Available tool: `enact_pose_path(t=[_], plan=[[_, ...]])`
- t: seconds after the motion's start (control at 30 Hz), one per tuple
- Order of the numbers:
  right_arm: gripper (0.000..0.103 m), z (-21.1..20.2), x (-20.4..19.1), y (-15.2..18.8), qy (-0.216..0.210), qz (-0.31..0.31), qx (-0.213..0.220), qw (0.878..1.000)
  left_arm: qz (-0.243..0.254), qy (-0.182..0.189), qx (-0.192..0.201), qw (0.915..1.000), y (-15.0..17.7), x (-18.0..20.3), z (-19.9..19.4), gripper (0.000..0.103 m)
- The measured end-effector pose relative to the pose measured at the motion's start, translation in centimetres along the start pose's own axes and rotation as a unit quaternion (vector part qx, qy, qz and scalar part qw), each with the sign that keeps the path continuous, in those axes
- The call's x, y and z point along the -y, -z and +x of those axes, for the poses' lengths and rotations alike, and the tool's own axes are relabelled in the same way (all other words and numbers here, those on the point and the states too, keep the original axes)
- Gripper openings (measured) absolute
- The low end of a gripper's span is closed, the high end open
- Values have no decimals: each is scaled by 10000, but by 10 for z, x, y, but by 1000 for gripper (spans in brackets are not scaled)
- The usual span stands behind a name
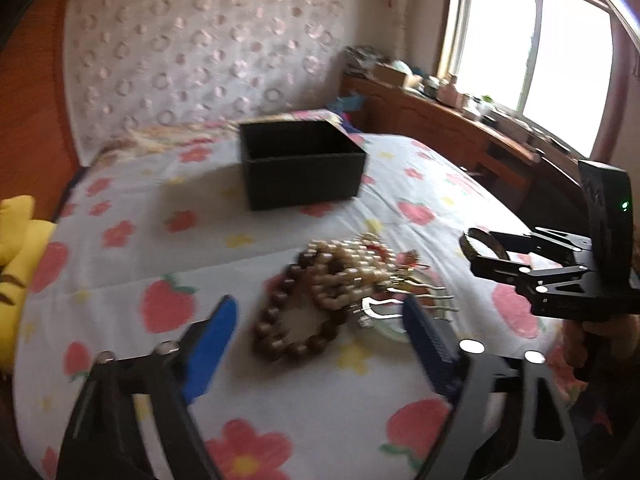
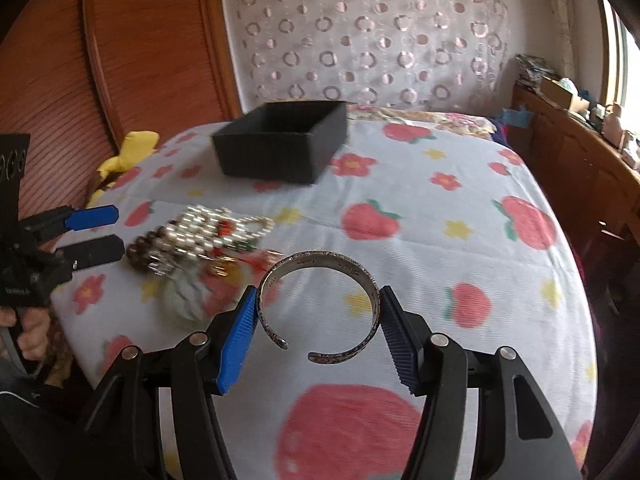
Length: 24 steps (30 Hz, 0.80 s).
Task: Organize jewelry
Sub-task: 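Grasp the silver bangle with the right gripper and lift it, then carry the silver bangle to the black box with the right gripper while the left gripper lifts the pearl necklace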
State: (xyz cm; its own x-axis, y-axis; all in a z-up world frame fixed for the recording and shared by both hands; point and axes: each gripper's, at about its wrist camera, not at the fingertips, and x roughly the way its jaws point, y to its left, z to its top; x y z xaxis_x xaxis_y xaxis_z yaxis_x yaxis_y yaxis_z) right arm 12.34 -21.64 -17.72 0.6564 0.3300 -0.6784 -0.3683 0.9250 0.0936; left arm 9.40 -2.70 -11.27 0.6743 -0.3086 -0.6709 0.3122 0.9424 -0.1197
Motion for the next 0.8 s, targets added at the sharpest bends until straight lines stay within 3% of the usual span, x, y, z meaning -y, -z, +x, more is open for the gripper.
enact_pose_path(t=[0.23,0.47,0.63,0.8], plan=[[63,7,13,0,64,41,-24,10000,114,380,-288,9988,-15,11,31,31],[63,10,15,1,-20,70,-33,10000,217,410,-302,9985,-25,14,42,30],[63,12,14,2,-10,98,-71,9999,364,512,-258,9977,-24,16,37,8],[63,14,11,4,0,78,-71,9999,310,566,-148,9978,-30,9,22,7]])
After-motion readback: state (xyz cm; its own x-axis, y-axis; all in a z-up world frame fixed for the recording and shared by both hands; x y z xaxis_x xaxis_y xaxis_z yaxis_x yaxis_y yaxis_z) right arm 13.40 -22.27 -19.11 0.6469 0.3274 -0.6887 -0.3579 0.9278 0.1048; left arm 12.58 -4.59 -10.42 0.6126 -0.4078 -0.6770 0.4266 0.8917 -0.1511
